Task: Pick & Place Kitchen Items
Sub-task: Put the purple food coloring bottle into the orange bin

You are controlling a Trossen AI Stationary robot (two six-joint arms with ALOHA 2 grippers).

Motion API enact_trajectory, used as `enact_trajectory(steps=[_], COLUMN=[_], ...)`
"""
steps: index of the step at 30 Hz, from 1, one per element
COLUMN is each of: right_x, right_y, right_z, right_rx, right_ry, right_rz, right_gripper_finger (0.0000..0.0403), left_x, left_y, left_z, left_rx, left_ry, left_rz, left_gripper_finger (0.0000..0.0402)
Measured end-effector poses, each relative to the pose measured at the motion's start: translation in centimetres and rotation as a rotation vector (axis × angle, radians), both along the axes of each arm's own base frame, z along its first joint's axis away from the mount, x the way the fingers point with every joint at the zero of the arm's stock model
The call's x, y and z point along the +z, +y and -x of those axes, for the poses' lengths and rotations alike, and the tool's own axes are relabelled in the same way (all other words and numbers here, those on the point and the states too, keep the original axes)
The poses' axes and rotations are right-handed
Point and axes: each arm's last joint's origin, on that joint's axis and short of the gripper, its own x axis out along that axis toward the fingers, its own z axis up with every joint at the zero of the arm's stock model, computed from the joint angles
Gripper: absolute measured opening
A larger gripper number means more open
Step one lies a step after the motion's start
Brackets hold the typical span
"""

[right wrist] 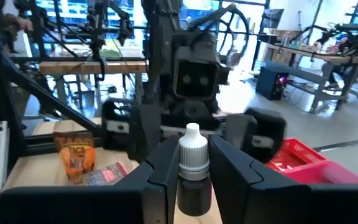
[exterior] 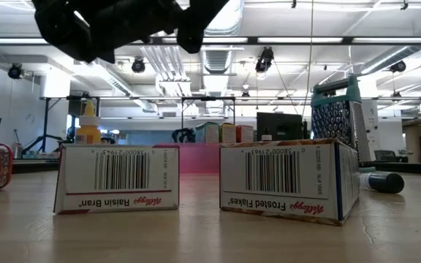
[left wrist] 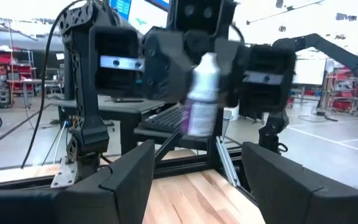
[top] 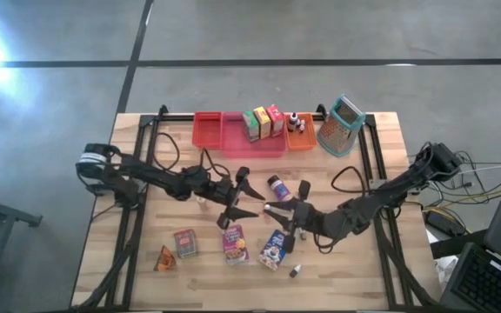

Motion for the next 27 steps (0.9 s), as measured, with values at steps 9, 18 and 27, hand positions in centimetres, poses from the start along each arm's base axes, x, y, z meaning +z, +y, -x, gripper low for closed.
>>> enact_trajectory(steps=[9,18,27], right_x=[-0.5,-0.6,-0.6], right_y=[0.0,0.0,0.0], right_z=[-0.4,-0.5,-0.5], right_rx=[0.001,-0.001,-0.002], right_ry=[0.009,0.008,0.008], right_rz=[0.013,0.011,0.010], right_gripper_finger=[0.0074,0.0063,0.0070], left_x=[0.3,0.5,0.6], left_y=[-0.8,-1.6,-1.5], left_z=[-1.2,-1.8,-1.9], left_rx=[-0.022,-0.056,-0.052], left_ry=[-0.007,-0.019,-0.017], left_rz=[0.000,-0.011,-0.002], left_gripper_finger=[0.0247,0.0247,0.0233])
